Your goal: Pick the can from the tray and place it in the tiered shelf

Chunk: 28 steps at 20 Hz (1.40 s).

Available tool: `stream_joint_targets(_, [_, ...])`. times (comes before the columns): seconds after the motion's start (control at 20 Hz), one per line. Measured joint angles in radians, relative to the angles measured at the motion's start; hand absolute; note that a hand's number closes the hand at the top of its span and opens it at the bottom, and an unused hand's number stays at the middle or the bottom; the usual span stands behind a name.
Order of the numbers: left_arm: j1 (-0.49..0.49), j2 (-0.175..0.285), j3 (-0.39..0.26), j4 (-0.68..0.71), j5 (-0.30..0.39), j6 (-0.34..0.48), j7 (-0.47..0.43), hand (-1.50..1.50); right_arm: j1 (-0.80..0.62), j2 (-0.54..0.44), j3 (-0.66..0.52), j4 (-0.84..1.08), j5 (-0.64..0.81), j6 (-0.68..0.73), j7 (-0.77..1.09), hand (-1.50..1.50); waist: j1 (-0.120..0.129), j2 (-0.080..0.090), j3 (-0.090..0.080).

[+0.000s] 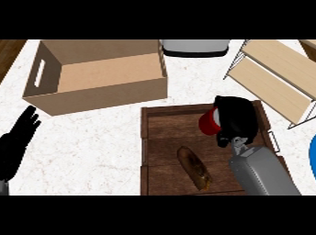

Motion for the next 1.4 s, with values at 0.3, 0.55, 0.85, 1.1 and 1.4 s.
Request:
stream_joint_targets(0.3, [-0.008, -0.002, 0.003, -0.001, -0.006, -0.002, 0.007, 0.00, -0.103, 0.097, -0.135, 0.063, 0.016, -0.115, 0.195, 1.50, 0.002, 0.001, 0.000])
stream_joint_targets(0.55, [0.000, -0.016, 0.001, -0.015, -0.020, 0.011, 0.018, 0.00, -0.160, 0.123, -0.147, -0.071, -0.015, -0.099, 0.325, 1.50, -0.004, -0.003, 0.000])
stream_joint_targets(0.85, [-0.006, -0.019, 0.008, 0.000, -0.026, 0.009, 0.012, 0.00, -0.183, 0.130, -0.166, -0.303, -0.082, -0.109, 0.397, 1.50, -0.012, -0.006, 0.000])
stream_joint_targets(1.1, [-0.001, -0.009, 0.026, 0.006, -0.018, -0.016, 0.007, 0.00, -0.238, 0.132, -0.189, -0.441, -0.062, -0.088, 0.436, 1.50, -0.010, -0.005, -0.001])
stream_joint_targets(1.4, [0.001, -0.023, 0.026, -0.008, -0.033, -0.010, 0.014, 0.00, -0.379, 0.117, -0.264, -0.498, -0.034, -0.033, 0.444, 1.50, -0.007, -0.005, -0.001])
